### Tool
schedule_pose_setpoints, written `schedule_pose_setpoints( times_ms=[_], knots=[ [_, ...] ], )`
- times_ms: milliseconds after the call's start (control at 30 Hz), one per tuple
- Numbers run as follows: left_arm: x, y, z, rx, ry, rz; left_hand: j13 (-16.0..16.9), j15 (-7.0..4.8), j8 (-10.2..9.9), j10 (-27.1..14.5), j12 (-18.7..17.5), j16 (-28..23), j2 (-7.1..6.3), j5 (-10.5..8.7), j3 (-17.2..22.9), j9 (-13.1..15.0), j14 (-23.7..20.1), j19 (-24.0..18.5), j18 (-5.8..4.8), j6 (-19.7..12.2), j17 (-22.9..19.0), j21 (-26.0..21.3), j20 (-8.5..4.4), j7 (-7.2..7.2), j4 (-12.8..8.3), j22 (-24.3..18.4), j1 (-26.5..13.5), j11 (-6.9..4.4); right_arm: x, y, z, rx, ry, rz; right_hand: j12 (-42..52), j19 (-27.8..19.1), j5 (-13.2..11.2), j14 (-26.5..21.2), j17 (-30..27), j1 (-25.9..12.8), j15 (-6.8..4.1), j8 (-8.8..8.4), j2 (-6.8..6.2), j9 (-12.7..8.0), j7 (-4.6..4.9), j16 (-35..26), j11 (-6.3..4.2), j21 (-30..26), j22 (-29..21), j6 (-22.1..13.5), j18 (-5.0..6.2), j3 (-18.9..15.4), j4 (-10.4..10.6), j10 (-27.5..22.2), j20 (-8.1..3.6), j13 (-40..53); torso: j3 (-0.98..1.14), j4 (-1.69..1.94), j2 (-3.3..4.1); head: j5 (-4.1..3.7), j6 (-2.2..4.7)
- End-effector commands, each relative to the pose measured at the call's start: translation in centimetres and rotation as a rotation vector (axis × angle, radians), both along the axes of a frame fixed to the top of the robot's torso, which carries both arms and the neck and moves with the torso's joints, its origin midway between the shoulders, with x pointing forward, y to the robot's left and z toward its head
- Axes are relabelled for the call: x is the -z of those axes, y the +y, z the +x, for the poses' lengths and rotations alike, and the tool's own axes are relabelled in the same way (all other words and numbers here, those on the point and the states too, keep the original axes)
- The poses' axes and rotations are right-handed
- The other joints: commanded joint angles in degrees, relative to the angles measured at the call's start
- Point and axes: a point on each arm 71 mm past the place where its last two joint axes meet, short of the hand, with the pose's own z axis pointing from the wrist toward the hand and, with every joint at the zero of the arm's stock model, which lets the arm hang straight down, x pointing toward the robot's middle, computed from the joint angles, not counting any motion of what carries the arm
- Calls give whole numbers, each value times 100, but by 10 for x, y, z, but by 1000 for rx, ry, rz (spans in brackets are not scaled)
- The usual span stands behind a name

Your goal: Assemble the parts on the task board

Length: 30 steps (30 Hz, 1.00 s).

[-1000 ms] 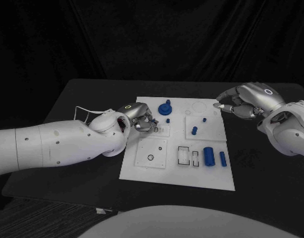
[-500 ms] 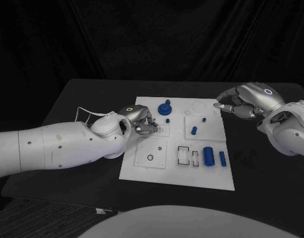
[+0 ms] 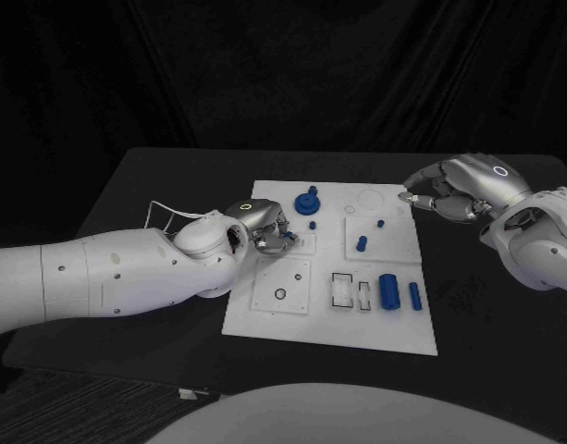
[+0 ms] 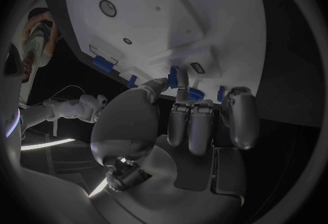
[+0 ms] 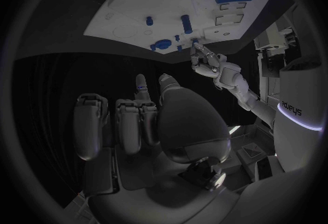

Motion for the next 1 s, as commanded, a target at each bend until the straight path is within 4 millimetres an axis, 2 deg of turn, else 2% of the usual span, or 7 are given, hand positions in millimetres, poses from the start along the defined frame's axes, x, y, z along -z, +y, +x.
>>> schedule_pose_setpoints(
  times_ms=[33, 400, 500, 567, 600, 767, 1000],
  knots=[
    [0, -3, -1, 19, -5, -2, 1393, -27, -20, 519, 3, 15, 18, -39, -12, 3, 605, 34, 73, 57, 1510, 7, -24, 0, 35, 1057, -56, -55, -1, -1, -1, 8, -13, 9, 14, 299, 31, 595, 1510, 55, 48, -28, 10, -8, 15, 15, 36, 15, 1291, 45, 26, 39, -3, 610, 43, 1507, -1, -1, 4, 1, 1],
    [1, -6, 0, 28, -9, -8, 1393, -29, -19, 519, 3, 15, 11, -85, -25, 8, 605, 37, 72, 83, 1510, 5, -26, -6, 68, 1058, -74, -59, 0, -3, -1, 14, -10, 6, 14, 302, 35, 595, 1510, 56, 48, -28, 9, -9, 15, 15, 37, 21, 1294, 47, 24, 40, -1, 610, 43, 1507, -2, 1, 2, -26, 1],
    [2, -7, 0, 28, -7, -5, 1387, -31, -31, 516, -2, 15, 3, -170, -47, 8, 605, 37, 73, 97, 1510, -4, -29, -7, 121, 1057, -104, -60, 0, -3, -1, 13, -9, 6, 14, 302, 35, 595, 1510, 56, 48, -28, 9, -9, 15, 15, 37, 21, 1294, 47, 24, 40, -1, 610, 43, 1507, -1, 0, -2, -26, 1],
    [2, -7, 0, 27, -5, -3, 1387, -33, -51, 517, -2, 15, 5, -378, -81, 7, 605, 39, 73, 112, 1510, -13, -30, -9, 197, 1057, -136, -62, 0, -3, -1, 14, -9, 5, 14, 302, 35, 595, 1510, 56, 48, -28, 9, -9, 15, 15, 37, 21, 1294, 47, 24, 40, -1, 610, 43, 1507, -3, -1, -3, -27, 1],
    [3, -7, 1, 26, -3, -1, 1383, -31, -67, 514, -6, 15, 4, -567, -121, 5, 605, 42, 72, 123, 1510, -17, -30, -7, 264, 1059, -170, -60, 0, -3, -1, 14, -8, 5, 14, 302, 35, 595, 1510, 56, 48, -28, 9, -9, 15, 15, 37, 21, 1294, 47, 24, 40, -1, 610, 43, 1507, -2, 0, -2, -28, 1],
    [4, -6, 2, 20, 3, 8, 1365, -24, -109, 503, -23, 15, -21, -676, -262, -2, 605, 38, 74, 139, 1510, -40, -26, 6, 420, 1056, -262, -49, 0, -4, -1, 15, -7, 5, 14, 301, 41, 595, 1510, 58, 48, -28, 7, -9, 16, 15, 37, 19, 1293, 51, 25, 41, 2, 610, 43, 1507, -2, -1, 1, -24, 1],
    [5, -5, 2, 8, 9, 16, 1323, -10, -169, 475, -61, 15, -24, -1191, -515, -4, 605, 21, 83, 173, 1510, -95, -13, 22, 654, 1046, -359, -34, 0, -3, -1, 14, -7, 4, 14, 302, 43, 595, 1510, 60, 48, -28, 6, -10, 16, 15, 38, 20, 1293, 52, 24, 42, 2, 610, 43, 1507, -3, 3, 8, -22, 1]
  ],
)
